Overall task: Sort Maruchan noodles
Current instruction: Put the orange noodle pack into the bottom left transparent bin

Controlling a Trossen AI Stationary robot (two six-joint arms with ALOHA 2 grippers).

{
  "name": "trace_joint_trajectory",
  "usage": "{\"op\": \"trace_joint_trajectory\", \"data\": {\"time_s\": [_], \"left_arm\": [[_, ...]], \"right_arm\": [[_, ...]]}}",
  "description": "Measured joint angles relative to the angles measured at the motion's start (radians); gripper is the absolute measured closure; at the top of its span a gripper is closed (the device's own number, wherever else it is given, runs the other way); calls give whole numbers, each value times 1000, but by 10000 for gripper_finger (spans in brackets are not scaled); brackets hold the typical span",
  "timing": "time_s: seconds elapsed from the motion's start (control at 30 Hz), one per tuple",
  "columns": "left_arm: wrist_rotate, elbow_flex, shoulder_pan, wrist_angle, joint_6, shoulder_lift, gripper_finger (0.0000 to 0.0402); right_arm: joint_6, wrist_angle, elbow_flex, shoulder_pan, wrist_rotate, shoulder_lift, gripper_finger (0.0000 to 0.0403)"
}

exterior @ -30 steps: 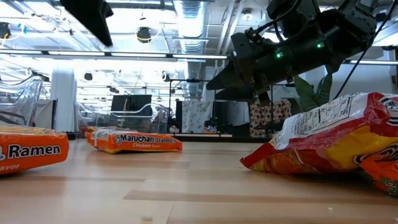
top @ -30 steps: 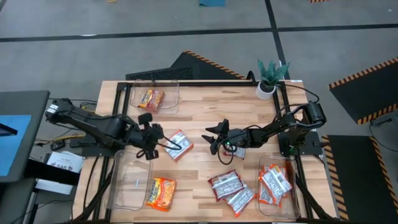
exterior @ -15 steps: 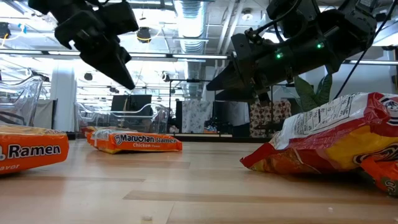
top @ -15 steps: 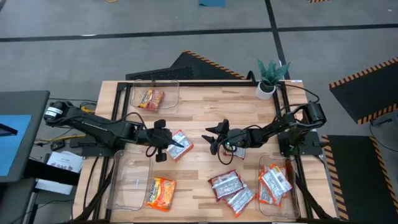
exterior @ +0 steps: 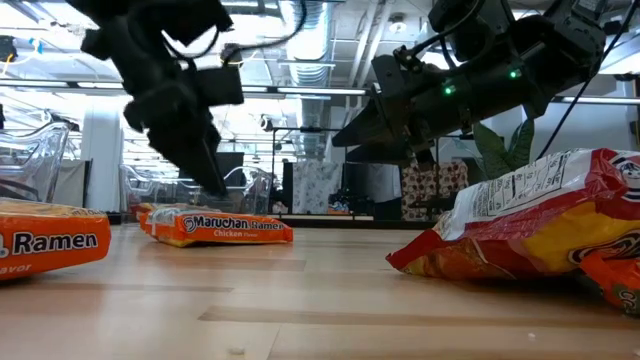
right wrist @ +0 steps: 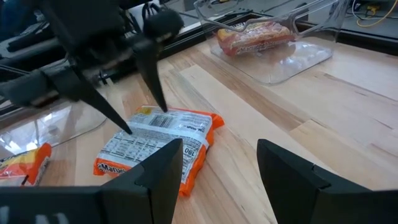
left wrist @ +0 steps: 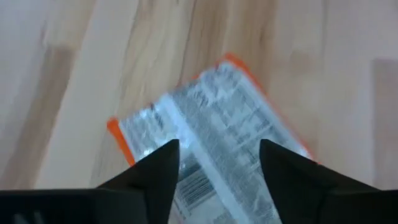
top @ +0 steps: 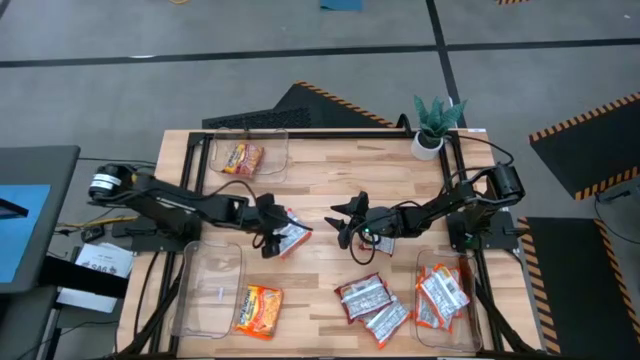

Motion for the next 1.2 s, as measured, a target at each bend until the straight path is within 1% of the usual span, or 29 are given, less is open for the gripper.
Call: {"op": "trace_joint_trajectory", "data": {"time_s": [0.07, 0.17, 0.27, 0.33, 0.37, 0.43, 0.47, 0.53, 0.57, 0.6, 0.7, 0.77, 1.07, 1.2], "left_arm": [[-2, 1, 9, 12, -25, 38, 173], [-5, 4, 19, 20, -38, 88, 164], [-8, 7, 32, 31, -74, 140, 164], [1, 8, 40, 34, -76, 167, 174], [1, 9, 42, 40, -77, 178, 187], [1, 11, 46, 46, -76, 193, 230], [-3, 11, 47, 43, -72, 194, 262], [-16, 11, 49, 36, -40, 197, 342], [-15, 10, 48, 38, -25, 190, 370], [-14, 8, 48, 32, -17, 177, 382], [-29, 6, 40, -10, 32, 113, 398], [-33, 2, 39, -27, 76, 45, 401], [-35, 5, 37, -14, 128, -219, 401], [-36, 5, 35, -39, 150, -334, 401]], "right_arm": [[0, 0, 0, -2, 0, 0, 175], [0, -3, 0, -5, 0, 0, 175], [0, -6, 0, -5, 0, 0, 175], [0, -9, 0, -5, 0, 0, 175], [0, -10, 0, -5, 0, 0, 175], [0, -10, 0, -5, 0, 0, 175], [0, -10, 0, -5, 0, 0, 175], [0, -10, 0, -5, 0, 0, 175], [0, -10, 0, -5, 0, 0, 175], [0, -10, 0, -5, 0, 0, 175], [0, -14, 0, -5, 0, 0, 175], [0, -20, 0, -5, 0, 0, 175], [1, -27, 0, -5, 0, 0, 175], [1, -26, 0, -5, 0, 0, 175]]}}
